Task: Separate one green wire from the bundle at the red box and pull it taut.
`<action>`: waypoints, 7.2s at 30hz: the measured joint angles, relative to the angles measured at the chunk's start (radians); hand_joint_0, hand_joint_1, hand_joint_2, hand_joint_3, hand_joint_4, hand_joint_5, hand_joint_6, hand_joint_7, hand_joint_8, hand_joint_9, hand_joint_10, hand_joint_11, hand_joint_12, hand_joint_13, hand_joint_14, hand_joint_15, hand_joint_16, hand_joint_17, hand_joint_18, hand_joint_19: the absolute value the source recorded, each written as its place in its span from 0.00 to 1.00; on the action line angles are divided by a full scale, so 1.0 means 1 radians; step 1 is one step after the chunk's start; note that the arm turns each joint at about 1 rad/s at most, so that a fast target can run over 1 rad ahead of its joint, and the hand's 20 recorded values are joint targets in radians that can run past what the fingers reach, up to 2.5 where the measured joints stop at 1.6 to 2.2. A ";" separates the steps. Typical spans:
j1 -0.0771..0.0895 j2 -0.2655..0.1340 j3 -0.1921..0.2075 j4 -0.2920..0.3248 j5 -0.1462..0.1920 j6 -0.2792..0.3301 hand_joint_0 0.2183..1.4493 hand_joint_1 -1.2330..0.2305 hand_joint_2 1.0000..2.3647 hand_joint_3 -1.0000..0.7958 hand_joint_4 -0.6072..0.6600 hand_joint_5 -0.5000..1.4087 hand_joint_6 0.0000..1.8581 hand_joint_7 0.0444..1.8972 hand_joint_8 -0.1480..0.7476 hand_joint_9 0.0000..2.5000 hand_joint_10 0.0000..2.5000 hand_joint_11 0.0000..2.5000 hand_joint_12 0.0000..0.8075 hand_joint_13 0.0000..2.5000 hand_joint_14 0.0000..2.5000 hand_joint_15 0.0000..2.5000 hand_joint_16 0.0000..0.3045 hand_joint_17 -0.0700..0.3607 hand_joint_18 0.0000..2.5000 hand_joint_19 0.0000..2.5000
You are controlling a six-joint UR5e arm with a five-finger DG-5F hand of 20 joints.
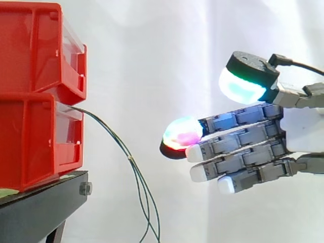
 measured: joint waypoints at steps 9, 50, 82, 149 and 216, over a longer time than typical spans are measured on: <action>-0.005 -0.116 0.125 -0.001 0.000 -0.008 0.26 0.37 0.00 0.28 0.67 0.18 0.27 0.38 0.45 0.27 0.00 0.08 0.43 0.20 0.00 0.09 0.16 0.42 0.19 0.16; 0.017 -0.219 0.247 -0.001 -0.045 0.020 0.31 0.39 0.00 0.29 0.63 0.22 0.27 0.62 0.46 0.31 0.00 0.09 0.43 0.22 0.00 0.10 0.16 0.41 0.21 0.18; 0.027 -0.247 0.249 0.004 -0.061 0.088 0.32 0.42 0.01 0.34 0.61 0.22 0.29 0.68 0.46 0.32 0.00 0.11 0.43 0.23 0.00 0.11 0.16 0.41 0.22 0.19; 0.018 -0.175 0.334 -0.272 -0.110 0.146 0.33 0.31 0.02 0.44 0.56 0.17 0.48 0.51 0.48 0.34 0.01 0.20 0.44 0.23 0.01 0.13 0.17 0.44 0.25 0.22; 0.015 -0.175 0.399 -0.454 -0.110 0.150 0.26 0.41 0.00 0.28 0.60 0.18 0.47 0.52 0.48 0.36 0.01 0.19 0.45 0.25 0.01 0.13 0.18 0.45 0.27 0.23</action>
